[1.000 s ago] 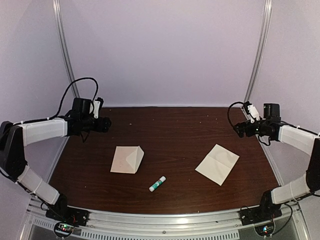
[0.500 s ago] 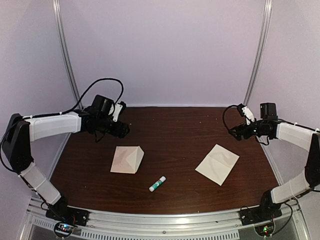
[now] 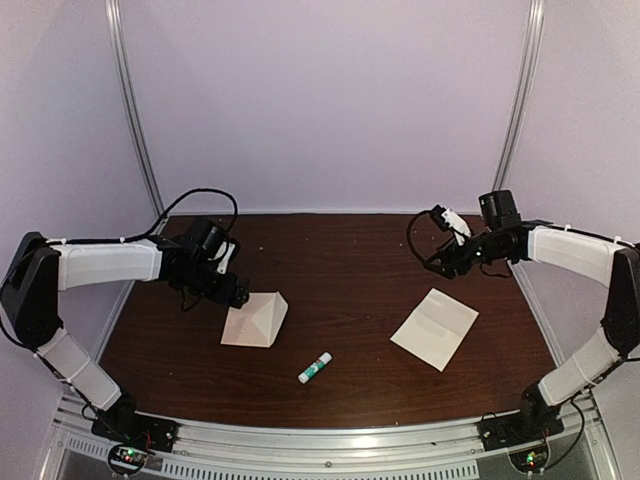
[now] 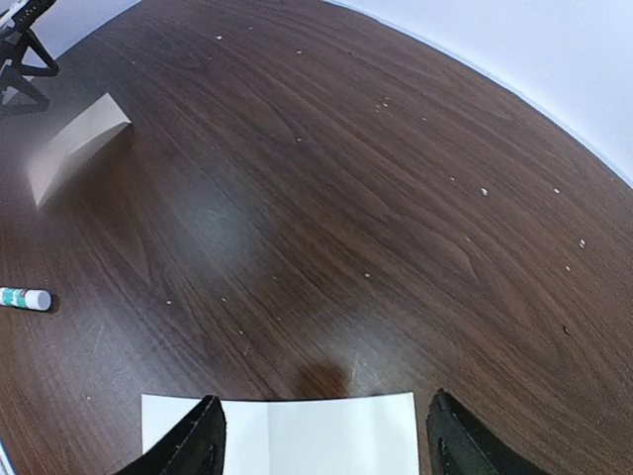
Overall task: Place the letter into the envelope and seal it
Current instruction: Move the letter to the center of the board.
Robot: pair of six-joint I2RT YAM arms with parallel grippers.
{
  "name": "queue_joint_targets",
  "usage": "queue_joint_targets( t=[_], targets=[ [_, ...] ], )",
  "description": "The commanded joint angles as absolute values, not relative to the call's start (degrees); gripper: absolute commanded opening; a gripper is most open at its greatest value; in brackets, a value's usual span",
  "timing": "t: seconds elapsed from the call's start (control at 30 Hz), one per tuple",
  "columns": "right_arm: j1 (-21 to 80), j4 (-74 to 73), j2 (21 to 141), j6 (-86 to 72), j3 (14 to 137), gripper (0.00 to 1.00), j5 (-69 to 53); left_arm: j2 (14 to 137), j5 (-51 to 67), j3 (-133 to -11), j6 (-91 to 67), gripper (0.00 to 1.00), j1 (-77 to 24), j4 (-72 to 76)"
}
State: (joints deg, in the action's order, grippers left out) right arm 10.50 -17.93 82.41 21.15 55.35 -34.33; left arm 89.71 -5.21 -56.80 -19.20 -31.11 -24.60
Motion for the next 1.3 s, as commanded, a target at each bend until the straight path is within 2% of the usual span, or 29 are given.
queue_joint_targets(
  t=[0.0, 0.17, 0.3, 0.5, 0.9, 1.13, 1.27],
  targets=[
    [12.59, -27.10, 85.73, 21.19, 61.62, 0.69, -35.33, 85.92, -0.65, -51.25, -24.68, 0.96, -30.76, -23.30],
    [12.21, -33.59, 83.02, 24.63, 59.65, 0.68, -29.60, 84.35, -0.01, -47.08, -26.78, 0.94, -30.76, -21.26],
    [9.91, -36.05, 77.16, 25.17, 53.90, 0.68, -24.80, 83.27, 4.00, -45.62, -27.44, 0.87, -31.35, -18.49],
    [4.66, -37.09, 68.40, 25.94, 45.91, 0.67, -20.18, 79.03, 4.16, -47.08, -25.88, 0.85, -40.12, -7.16],
    [0.97, -37.43, 69.44, 33.07, 41.70, 0.63, -9.52, 99.30, 13.67, -66.49, -25.97, 0.80, -50.74, -0.38],
    [1.04, -38.10, 74.49, 34.49, 43.63, 0.61, -10.78, 106.14, 22.48, -71.27, -29.83, 0.81, -51.39, 4.44],
    [1.21, -36.97, 76.14, 35.29, 43.49, 0.62, -11.71, 108.87, 25.71, -73.11, -31.95, 0.83, -51.41, 5.03]
  ],
)
